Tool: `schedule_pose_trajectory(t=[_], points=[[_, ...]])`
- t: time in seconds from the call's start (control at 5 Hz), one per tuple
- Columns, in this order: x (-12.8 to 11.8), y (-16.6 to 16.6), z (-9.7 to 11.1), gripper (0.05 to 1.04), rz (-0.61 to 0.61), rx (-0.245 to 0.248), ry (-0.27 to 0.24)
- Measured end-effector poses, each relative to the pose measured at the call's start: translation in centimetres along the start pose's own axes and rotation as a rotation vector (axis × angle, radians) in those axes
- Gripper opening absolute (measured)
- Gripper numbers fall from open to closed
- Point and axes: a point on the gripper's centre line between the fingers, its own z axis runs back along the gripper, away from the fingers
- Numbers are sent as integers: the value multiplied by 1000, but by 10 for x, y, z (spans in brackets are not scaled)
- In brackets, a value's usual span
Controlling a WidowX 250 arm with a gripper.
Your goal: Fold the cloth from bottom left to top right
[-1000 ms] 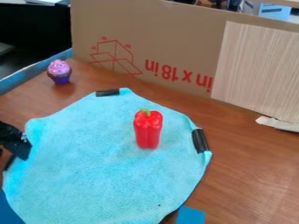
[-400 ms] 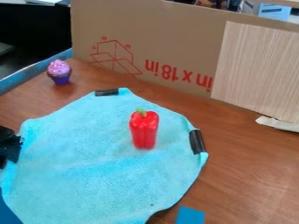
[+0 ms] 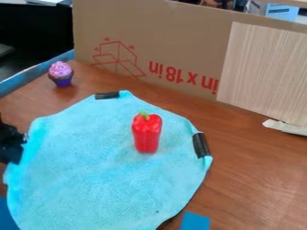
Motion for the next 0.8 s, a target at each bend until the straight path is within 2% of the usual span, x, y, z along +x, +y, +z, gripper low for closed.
schedule_pose_trajectory(t=[0.2,0.4,0.8], points=[[20,-11,23,58,25,-34,-36],[38,-31,35,56,38,-66,-46],[59,-80,40,56,53,-80,-43]])
